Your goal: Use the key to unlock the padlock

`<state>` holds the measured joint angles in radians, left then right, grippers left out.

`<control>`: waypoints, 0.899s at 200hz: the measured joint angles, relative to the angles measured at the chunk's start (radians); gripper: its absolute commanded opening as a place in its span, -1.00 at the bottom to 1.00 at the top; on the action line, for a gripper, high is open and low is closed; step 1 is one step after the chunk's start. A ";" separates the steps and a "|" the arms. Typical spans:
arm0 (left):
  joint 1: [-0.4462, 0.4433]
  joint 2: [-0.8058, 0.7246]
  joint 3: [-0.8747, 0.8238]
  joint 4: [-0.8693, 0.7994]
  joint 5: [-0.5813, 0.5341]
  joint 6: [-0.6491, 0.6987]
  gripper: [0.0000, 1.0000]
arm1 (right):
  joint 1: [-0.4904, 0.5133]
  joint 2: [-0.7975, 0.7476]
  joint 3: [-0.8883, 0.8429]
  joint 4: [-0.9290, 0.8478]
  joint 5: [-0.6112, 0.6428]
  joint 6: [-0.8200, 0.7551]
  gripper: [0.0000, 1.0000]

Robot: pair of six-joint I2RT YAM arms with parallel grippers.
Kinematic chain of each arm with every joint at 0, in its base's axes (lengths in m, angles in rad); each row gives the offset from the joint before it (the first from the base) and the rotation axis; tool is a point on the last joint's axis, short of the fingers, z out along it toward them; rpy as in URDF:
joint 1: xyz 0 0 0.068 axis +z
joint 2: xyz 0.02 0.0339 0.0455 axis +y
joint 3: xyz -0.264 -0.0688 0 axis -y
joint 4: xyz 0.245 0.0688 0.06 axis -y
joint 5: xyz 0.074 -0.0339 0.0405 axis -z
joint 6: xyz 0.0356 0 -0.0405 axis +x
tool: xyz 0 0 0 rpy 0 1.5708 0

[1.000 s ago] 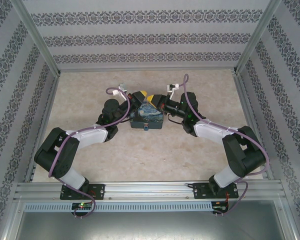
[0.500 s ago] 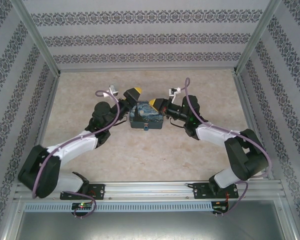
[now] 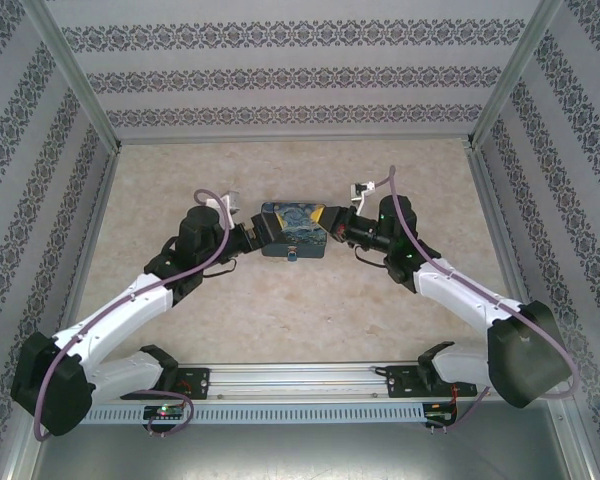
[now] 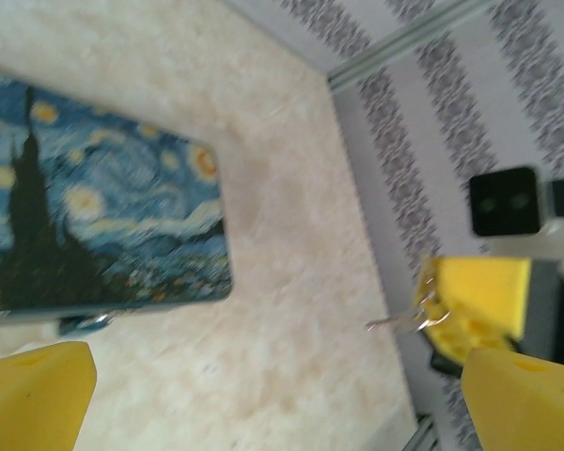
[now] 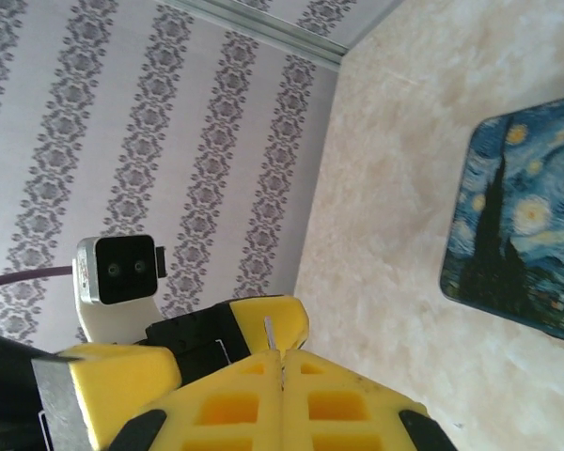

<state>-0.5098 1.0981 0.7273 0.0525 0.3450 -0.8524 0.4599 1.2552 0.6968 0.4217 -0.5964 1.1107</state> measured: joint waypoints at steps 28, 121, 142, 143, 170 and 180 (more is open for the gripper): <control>-0.001 -0.005 -0.047 -0.044 0.019 0.081 0.94 | 0.000 0.015 0.022 -0.121 0.007 -0.046 -1.00; -0.060 0.315 -0.131 0.101 0.016 0.244 0.57 | -0.052 0.268 0.168 -0.182 0.006 -0.096 -1.00; -0.068 0.382 -0.112 0.167 0.000 0.282 0.50 | -0.052 0.306 0.200 -0.177 0.004 -0.096 -1.00; -0.068 0.385 -0.112 0.170 -0.001 0.282 0.50 | -0.052 0.308 0.202 -0.176 0.004 -0.095 -1.00; -0.083 0.459 -0.092 0.243 -0.021 0.319 0.43 | -0.053 0.336 0.229 -0.158 0.004 -0.093 -1.00; -0.089 0.487 -0.084 0.264 -0.027 0.331 0.40 | -0.057 0.344 0.236 -0.153 0.003 -0.089 -1.00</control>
<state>-0.5983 1.5848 0.6430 0.3161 0.3183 -0.5217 0.4026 1.5997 0.9329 0.2684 -0.5930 1.0214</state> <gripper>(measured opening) 0.713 0.065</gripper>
